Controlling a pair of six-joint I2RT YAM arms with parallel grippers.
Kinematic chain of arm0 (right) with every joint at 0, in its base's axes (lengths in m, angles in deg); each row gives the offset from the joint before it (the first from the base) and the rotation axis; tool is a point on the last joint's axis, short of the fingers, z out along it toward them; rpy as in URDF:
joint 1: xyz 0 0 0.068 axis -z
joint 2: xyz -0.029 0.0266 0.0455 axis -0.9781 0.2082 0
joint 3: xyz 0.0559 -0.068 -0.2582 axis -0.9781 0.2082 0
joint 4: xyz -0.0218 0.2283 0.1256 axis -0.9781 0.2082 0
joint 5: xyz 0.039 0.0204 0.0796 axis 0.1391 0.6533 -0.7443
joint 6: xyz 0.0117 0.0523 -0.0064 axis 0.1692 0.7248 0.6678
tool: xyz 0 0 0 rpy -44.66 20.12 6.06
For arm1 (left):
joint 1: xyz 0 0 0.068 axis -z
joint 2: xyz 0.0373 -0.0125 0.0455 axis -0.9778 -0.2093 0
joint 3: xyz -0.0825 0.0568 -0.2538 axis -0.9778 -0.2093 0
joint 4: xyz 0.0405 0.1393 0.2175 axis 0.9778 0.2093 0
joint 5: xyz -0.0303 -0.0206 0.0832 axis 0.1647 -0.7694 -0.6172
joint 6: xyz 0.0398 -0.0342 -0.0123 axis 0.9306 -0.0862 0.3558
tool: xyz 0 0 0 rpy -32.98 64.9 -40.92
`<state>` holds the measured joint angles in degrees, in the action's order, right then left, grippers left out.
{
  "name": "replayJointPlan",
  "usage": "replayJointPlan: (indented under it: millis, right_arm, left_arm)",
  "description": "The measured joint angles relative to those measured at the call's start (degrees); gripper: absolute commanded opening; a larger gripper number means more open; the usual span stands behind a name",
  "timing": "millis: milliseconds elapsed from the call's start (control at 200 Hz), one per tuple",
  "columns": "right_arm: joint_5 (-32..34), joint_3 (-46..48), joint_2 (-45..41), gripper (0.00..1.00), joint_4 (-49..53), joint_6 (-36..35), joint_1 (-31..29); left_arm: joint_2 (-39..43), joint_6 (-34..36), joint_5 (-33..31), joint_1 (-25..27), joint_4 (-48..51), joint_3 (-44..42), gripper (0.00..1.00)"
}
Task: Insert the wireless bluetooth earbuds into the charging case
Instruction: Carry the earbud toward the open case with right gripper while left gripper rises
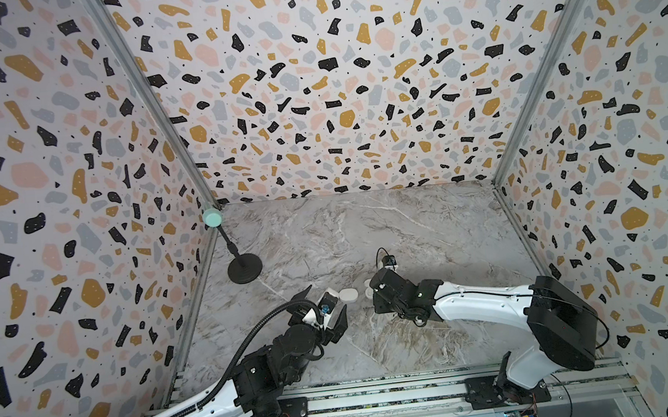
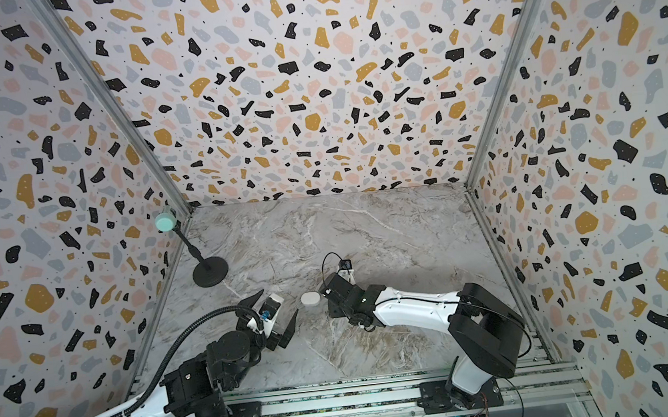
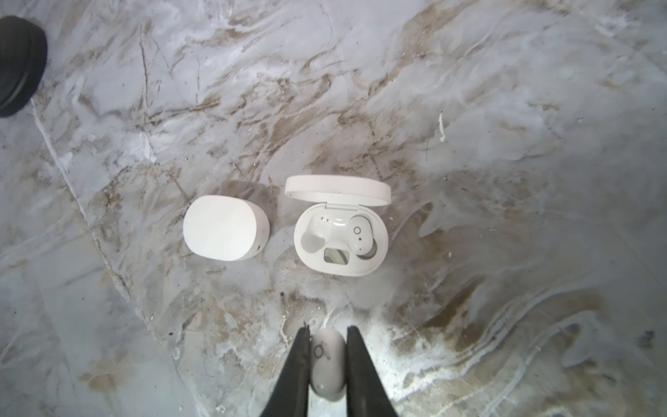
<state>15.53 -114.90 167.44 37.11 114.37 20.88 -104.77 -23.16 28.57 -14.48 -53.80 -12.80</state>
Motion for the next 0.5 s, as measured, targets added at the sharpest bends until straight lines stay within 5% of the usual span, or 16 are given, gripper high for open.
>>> replayJointPlan:
  millis: [250,501]
  right_arm:
    - [1.7,-1.2,0.0,0.1,-1.4,1.8,0.0]
    - [2.9,-2.0,1.0,0.1,-3.9,2.8,0.0]
  left_arm:
    - [4.3,3.2,12.0,0.0,-2.7,-2.9,1.0]
    - [0.5,5.0,15.3,0.0,-2.8,-2.9,1.0]
